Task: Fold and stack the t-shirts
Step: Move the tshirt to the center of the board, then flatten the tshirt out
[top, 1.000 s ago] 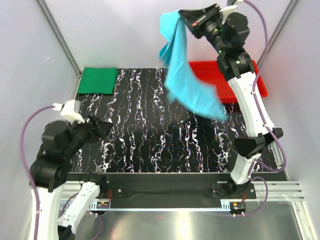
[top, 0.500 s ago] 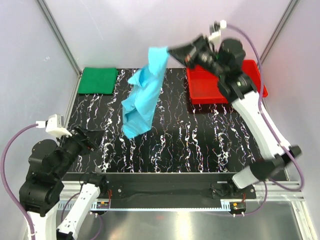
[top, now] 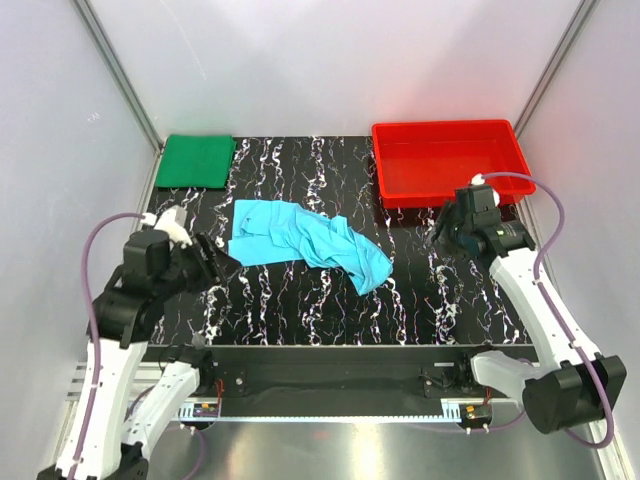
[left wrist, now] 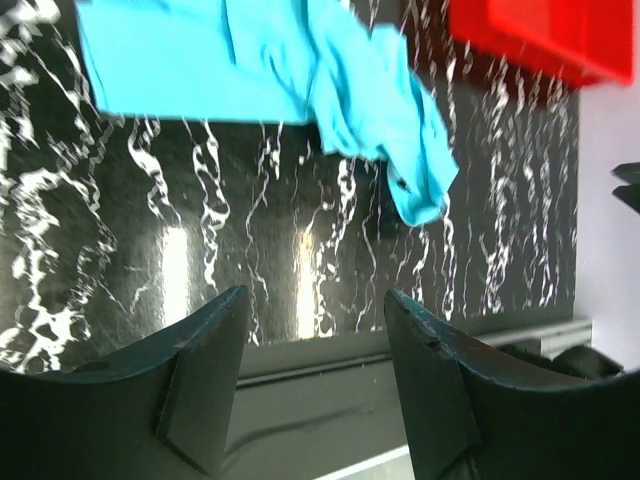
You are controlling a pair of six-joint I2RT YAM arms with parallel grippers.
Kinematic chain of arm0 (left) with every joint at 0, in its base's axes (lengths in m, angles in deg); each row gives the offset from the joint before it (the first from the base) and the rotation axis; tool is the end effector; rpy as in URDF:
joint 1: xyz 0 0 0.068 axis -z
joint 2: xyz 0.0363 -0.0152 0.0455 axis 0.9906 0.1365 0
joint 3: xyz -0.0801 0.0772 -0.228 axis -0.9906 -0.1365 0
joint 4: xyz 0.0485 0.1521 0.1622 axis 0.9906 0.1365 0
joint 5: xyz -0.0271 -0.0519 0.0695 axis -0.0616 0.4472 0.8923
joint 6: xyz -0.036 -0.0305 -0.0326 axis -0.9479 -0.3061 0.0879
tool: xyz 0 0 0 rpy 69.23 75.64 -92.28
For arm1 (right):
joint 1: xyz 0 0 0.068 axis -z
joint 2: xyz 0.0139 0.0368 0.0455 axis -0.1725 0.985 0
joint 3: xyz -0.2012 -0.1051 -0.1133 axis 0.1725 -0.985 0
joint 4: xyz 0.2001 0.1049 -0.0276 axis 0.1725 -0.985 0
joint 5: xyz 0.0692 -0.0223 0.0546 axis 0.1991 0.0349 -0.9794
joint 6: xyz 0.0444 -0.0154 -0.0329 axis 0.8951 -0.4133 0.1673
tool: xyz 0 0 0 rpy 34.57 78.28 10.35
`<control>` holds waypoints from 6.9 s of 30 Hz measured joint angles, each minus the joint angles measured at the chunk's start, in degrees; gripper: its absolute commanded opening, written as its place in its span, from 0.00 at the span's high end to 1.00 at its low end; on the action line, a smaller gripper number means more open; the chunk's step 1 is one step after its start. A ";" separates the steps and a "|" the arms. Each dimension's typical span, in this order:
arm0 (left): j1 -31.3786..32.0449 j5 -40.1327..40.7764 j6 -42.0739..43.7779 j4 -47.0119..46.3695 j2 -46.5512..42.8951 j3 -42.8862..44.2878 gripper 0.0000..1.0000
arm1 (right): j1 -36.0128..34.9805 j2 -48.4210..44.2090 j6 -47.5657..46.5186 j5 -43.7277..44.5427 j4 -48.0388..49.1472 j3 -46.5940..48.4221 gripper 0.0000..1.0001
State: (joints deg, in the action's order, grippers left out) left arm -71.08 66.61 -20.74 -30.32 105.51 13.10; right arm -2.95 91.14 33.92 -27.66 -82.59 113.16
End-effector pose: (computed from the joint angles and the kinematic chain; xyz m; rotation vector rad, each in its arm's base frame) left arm 0.0813 -0.0247 0.3302 -0.3188 2.2282 -0.6642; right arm 0.1922 0.0391 0.3009 0.4967 2.3796 0.2359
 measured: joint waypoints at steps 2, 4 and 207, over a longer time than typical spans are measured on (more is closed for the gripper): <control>0.28 -1.03 0.07 -0.48 1.92 -0.90 0.36 | 0.09 0.98 -2.38 -1.66 -0.66 -1.46 0.31; 0.42 -1.46 0.28 -1.33 4.04 -1.42 0.30 | 0.04 2.73 -3.28 -6.49 1.22 -1.57 0.30; -12.31 16.70 -4.70 -13.60 49.00 -10.51 1.00 | -7.98 22.01 -19.23 -9.01 2.54 10.73 1.00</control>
State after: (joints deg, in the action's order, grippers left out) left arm -83.39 83.30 -25.44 -43.91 154.52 2.58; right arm -10.93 113.15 14.68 -36.66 -80.05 123.90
